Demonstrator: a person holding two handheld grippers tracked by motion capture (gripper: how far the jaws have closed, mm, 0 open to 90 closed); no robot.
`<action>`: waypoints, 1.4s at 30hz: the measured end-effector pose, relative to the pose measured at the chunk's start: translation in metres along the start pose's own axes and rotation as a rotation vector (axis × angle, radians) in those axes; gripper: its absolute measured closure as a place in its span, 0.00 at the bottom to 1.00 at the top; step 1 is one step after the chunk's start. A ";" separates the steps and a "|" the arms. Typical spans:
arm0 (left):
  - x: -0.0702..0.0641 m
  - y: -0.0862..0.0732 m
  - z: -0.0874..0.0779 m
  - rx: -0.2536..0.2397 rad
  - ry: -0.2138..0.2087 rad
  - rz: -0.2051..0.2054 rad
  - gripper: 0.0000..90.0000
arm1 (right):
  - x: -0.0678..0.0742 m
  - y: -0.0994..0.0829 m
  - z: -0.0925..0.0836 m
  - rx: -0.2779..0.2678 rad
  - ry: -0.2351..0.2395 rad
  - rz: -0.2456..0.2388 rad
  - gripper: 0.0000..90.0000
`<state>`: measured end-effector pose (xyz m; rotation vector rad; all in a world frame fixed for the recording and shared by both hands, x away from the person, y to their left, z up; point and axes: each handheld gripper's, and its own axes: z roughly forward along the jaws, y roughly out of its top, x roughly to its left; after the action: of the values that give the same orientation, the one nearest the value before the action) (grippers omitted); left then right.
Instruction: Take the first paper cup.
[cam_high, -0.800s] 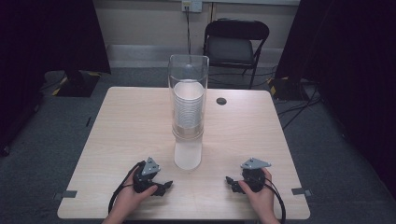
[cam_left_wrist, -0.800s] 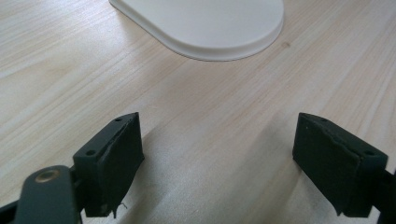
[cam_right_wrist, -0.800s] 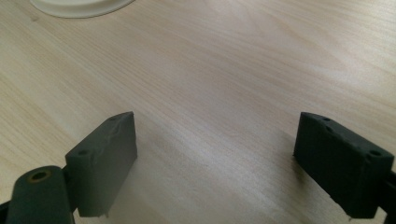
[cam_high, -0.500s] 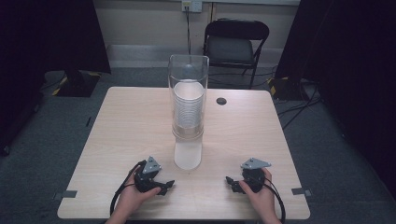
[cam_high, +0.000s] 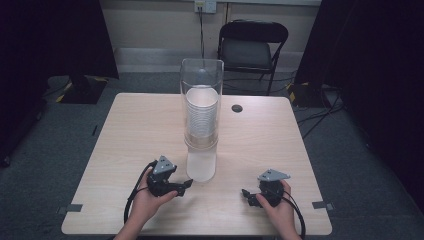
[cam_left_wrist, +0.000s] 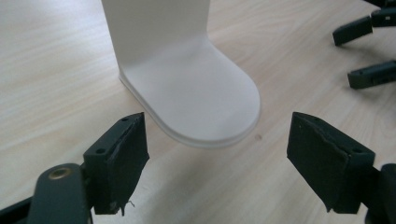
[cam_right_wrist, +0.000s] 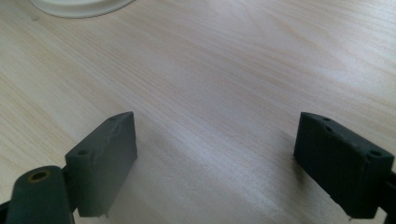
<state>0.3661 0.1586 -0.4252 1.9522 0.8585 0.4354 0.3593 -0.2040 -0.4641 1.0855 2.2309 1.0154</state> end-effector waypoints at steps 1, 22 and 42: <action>0.000 0.002 0.000 -0.006 0.003 -0.002 0.23 | 0.000 0.000 0.000 0.000 0.000 0.000 0.14; -0.007 0.054 0.012 -0.122 0.035 0.031 0.23 | 0.000 0.000 0.000 0.000 0.000 0.000 0.14; -0.008 0.070 0.028 -0.225 0.072 0.052 0.38 | 0.000 0.000 0.000 0.000 0.000 0.000 0.14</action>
<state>0.4049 0.1124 -0.3790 1.7627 0.7700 0.6095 0.3593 -0.2040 -0.4641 1.0850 2.2311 1.0155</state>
